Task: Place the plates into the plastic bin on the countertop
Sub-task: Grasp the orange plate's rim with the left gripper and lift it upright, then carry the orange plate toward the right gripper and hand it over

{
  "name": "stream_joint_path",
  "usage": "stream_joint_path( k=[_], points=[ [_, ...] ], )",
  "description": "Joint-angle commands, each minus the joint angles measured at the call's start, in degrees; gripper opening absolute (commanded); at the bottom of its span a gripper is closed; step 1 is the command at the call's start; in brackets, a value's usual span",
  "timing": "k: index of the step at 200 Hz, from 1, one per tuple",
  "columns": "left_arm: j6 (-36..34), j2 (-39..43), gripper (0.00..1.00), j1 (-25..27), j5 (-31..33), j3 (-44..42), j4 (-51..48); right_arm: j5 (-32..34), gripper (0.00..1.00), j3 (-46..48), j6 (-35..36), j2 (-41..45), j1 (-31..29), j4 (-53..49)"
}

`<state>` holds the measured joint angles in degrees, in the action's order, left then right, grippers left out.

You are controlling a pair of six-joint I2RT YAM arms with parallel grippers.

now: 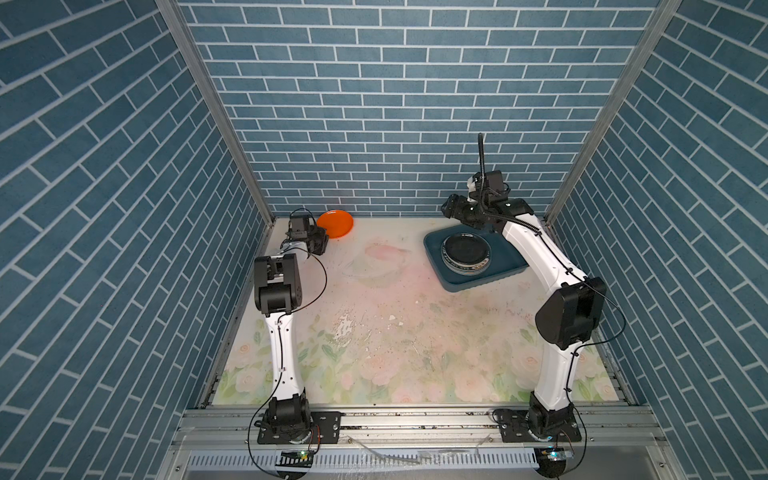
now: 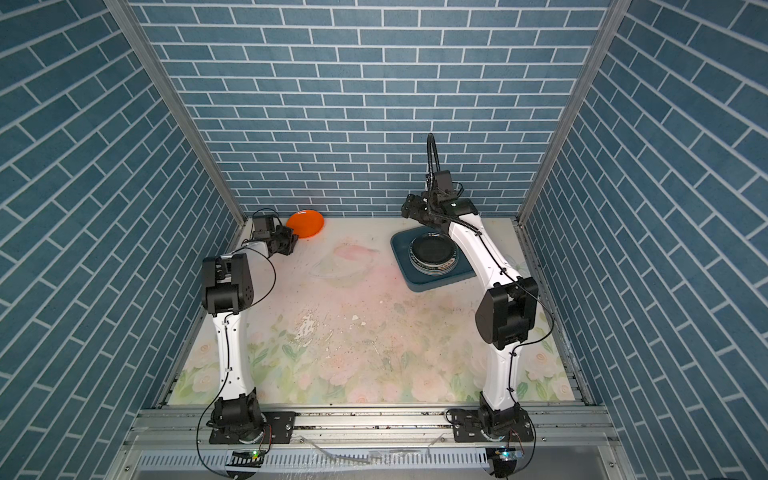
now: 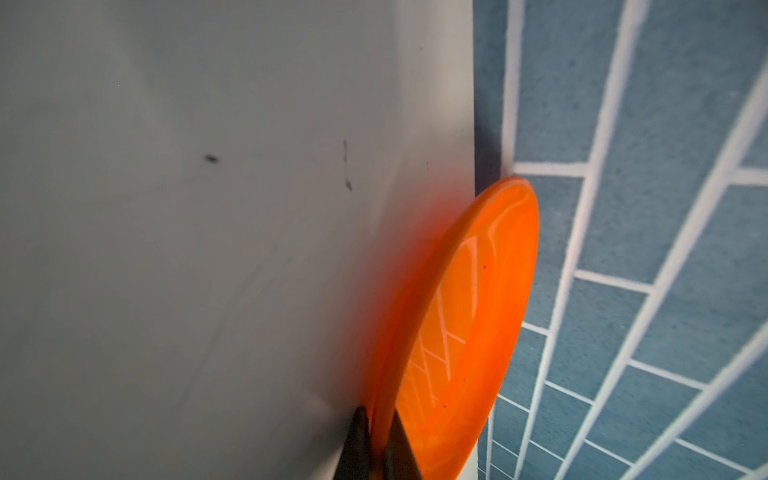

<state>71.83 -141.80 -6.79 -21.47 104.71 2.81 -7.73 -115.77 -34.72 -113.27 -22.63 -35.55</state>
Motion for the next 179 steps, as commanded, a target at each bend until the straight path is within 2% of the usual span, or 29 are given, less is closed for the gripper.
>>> stream_joint_path(
  k=[1,100,130,179],
  points=[
    [-0.05,3.20,0.04,0.28,0.56,-3.59,-1.85,0.04,0.83,0.77,-1.18,1.14,-0.39,0.98],
    [-2.08,22.40,0.01,1.68,-4.46,-25.26,2.22,-6.01,0.83,7.25,-1.31,2.71,-0.39,5.00],
    [-4.06,27.81,0.01,3.10,-6.92,-28.29,0.29,-8.07,0.82,8.10,-1.71,2.38,-0.40,5.40],
    [-8.37,35.56,0.01,6.71,-11.55,-28.83,-5.27,-13.10,0.74,9.05,-2.63,1.82,-0.70,6.44]
  ],
)
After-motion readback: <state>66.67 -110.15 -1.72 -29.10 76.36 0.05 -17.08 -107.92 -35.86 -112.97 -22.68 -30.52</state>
